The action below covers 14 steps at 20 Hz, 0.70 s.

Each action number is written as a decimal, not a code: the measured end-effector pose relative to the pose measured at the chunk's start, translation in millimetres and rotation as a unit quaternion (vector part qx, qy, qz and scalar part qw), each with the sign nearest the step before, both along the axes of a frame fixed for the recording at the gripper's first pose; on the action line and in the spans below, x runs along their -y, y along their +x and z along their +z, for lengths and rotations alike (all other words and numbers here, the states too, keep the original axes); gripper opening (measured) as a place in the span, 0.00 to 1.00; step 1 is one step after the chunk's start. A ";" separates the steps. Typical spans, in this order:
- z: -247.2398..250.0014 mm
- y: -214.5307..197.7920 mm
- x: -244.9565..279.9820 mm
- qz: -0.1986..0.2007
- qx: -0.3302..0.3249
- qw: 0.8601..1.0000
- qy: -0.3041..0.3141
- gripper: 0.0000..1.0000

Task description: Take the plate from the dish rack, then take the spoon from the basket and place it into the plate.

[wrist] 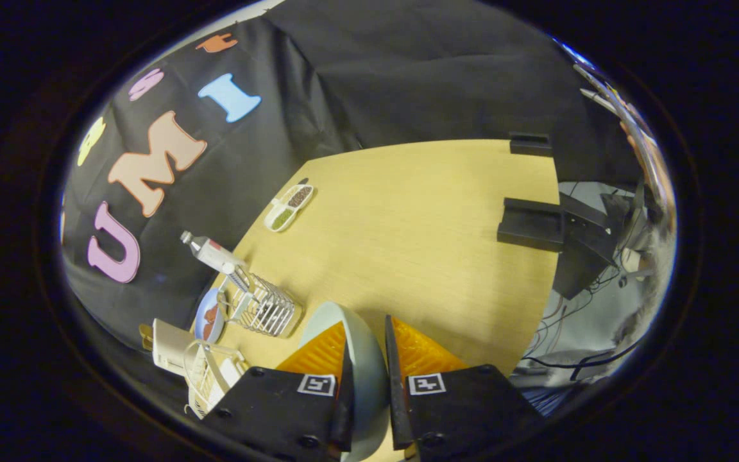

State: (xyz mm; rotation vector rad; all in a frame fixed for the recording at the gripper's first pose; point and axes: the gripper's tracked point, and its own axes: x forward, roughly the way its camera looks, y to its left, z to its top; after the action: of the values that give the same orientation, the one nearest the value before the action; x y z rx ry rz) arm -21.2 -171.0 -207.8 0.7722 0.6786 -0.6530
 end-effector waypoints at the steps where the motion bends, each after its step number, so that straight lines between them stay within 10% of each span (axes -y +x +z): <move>1: -4.7 2.1 1.4 0.001 0.007 1.000 0.006 0.27; 14: -53.0 -1.4 23.9 -0.001 -0.027 0.999 0.024 0.23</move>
State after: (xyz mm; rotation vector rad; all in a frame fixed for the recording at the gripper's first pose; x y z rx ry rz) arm -22.6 -194.8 -260.8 0.8028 0.7451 -0.6636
